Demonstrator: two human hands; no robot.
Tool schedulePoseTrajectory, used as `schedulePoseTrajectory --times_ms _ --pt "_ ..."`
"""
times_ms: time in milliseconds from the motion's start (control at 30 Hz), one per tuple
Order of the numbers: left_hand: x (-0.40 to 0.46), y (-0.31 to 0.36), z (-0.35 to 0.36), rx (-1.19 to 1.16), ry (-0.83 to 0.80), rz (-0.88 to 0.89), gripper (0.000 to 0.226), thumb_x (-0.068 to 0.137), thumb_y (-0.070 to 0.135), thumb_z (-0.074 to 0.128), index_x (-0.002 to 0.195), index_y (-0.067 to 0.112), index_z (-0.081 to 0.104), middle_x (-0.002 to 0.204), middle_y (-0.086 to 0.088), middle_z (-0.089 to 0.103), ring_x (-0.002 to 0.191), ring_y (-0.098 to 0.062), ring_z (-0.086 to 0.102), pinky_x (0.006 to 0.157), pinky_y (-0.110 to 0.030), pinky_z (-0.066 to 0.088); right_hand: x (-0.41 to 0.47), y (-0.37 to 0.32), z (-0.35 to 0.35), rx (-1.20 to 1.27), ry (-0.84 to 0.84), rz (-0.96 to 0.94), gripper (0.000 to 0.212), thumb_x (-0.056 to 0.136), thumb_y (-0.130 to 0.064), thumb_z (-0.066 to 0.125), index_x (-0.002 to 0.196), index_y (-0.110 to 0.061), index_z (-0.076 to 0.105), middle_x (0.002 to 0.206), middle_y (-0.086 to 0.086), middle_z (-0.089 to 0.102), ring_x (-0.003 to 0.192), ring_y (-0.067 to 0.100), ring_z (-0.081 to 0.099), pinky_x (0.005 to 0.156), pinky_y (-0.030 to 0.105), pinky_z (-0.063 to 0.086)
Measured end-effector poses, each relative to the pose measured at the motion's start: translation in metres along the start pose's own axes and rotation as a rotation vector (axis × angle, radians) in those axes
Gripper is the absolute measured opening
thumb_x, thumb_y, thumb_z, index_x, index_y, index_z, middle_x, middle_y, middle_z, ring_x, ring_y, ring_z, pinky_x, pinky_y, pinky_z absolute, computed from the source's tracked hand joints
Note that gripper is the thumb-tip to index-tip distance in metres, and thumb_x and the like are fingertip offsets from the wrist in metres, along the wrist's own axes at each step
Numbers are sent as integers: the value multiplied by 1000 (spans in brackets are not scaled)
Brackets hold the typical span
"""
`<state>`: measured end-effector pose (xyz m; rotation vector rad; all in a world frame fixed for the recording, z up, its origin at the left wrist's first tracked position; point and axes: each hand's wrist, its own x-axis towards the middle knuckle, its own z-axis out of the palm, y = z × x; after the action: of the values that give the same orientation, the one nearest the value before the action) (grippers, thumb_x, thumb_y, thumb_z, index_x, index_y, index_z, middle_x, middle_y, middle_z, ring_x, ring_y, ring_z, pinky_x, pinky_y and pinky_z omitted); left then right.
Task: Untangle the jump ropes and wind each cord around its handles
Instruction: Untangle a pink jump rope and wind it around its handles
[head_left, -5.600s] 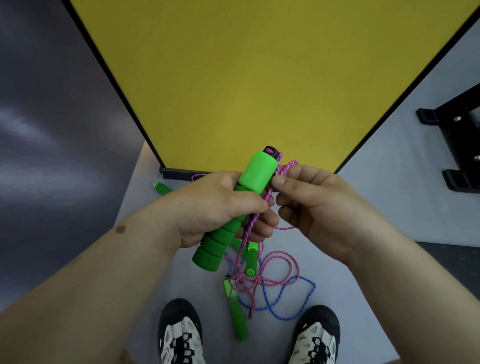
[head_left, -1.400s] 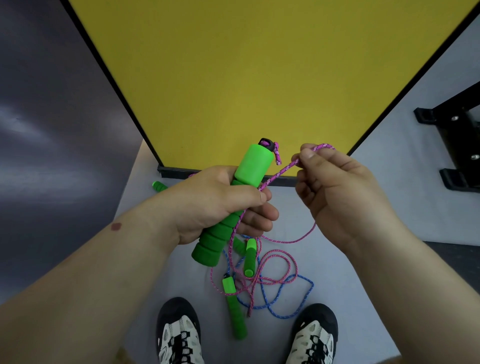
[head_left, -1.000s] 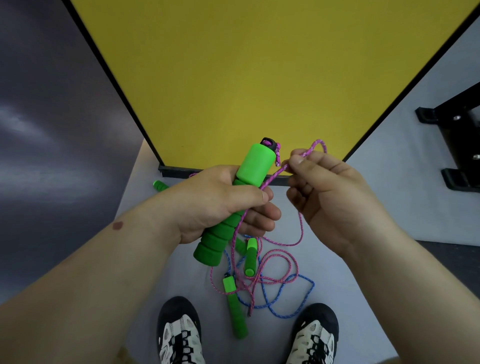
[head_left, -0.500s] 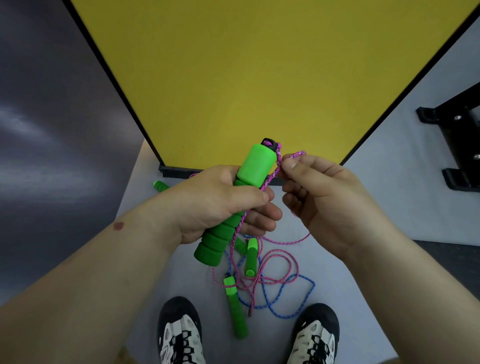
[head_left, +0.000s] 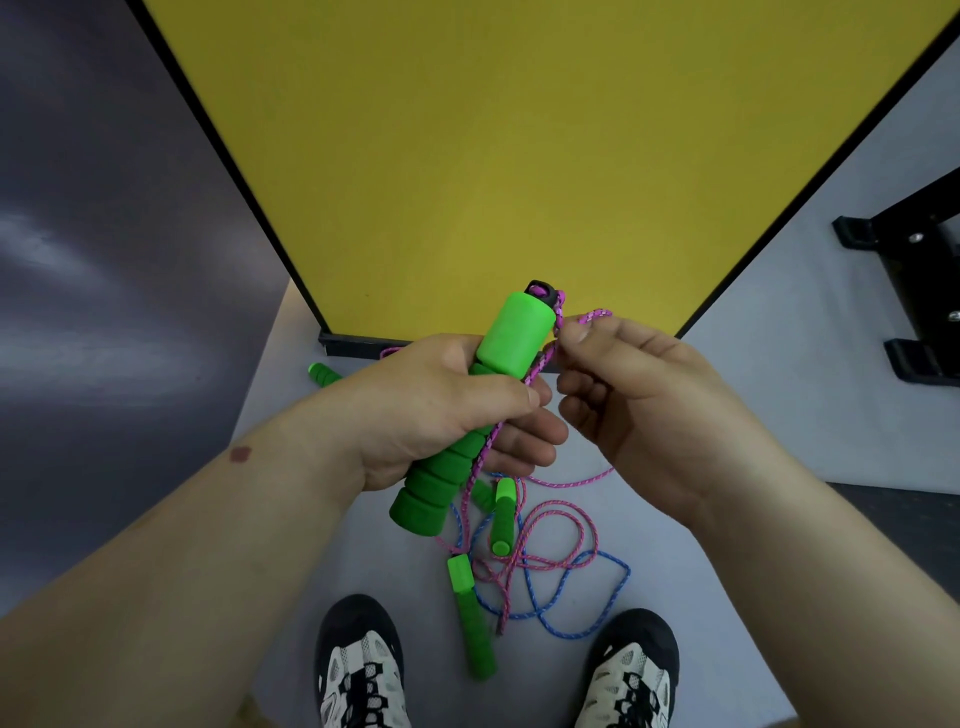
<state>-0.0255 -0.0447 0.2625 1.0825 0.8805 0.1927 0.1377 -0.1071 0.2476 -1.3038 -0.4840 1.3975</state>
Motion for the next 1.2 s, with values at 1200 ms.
schedulePoseTrajectory --times_ms 1200 --pt "2 -2 -4 32 -9 -9 7 97 5 58 104 4 58 89 -16 76 75 -23 73 73 -36 61 3 0 -1 5 90 -62 6 89 -13 70 84 -16 69 81 6 66 64 11 57 61 25 47"
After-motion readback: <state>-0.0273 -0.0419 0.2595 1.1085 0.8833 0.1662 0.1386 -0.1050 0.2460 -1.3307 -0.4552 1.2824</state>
